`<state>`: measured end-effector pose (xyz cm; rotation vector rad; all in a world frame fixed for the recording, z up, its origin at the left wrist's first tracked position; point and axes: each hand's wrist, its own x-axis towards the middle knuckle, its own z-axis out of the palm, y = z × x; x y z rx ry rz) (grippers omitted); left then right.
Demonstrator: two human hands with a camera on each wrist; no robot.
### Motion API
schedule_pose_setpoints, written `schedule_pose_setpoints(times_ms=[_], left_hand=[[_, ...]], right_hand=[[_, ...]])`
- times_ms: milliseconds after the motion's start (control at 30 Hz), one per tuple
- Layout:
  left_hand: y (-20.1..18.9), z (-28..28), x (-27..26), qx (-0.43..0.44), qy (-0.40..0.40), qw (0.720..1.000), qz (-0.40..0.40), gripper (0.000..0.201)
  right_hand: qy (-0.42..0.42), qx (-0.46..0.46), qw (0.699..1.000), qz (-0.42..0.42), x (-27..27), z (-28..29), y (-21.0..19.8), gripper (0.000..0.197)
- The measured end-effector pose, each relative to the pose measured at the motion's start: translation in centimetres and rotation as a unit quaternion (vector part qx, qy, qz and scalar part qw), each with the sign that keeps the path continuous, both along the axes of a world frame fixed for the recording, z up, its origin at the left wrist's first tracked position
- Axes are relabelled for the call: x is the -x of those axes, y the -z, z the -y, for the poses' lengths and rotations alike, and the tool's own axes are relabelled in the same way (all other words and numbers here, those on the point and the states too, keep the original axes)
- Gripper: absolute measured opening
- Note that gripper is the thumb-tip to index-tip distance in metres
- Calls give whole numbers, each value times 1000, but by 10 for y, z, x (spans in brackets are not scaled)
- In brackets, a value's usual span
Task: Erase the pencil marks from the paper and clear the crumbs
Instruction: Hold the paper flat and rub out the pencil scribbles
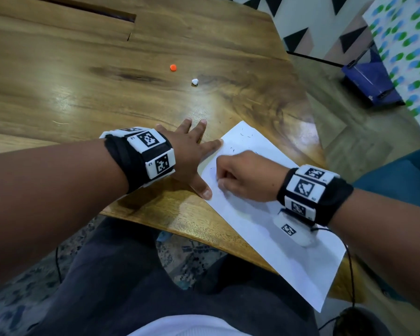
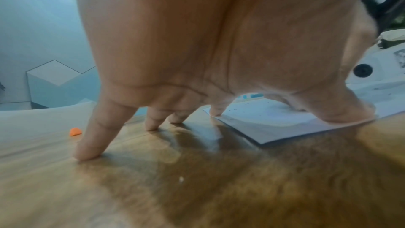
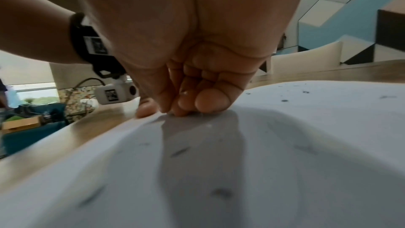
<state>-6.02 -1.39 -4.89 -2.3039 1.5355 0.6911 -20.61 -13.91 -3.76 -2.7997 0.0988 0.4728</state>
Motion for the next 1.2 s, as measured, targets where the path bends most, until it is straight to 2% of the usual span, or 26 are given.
schedule_pose_setpoints(times_ms=[133,200,467,533,667,767,833,1000,1200], left_hand=[[0,0,0,-4,4,1000,6,139],[1,1,1,-9,1,1000,9,139],[-2,1,1,-12,0,1000,4,138],[-2,1,1,-11,2,1000,6,139],[-2,1,1,-14,4,1000,13,139],[-2,1,2,-15,4,1000,13,139],[-2,2,2,-15,1,1000,9,139],[-2,2,2,-18,3,1000,13,139],[-2,1,3,-17,4,1000,13,138]], right_hand=[[92,31,994,45,-27,24,0,7],[111,37,992,51,-32,29,0,8],[11,2,1000,0,17,-9,-2,11],[37,14,999,7,12,-2,-1,9],[146,33,988,46,-11,26,1,7],[175,46,982,54,-17,34,0,9],[165,39,984,44,-10,27,0,7],[64,6,998,6,9,-3,3,10],[182,43,981,54,-16,37,2,8]])
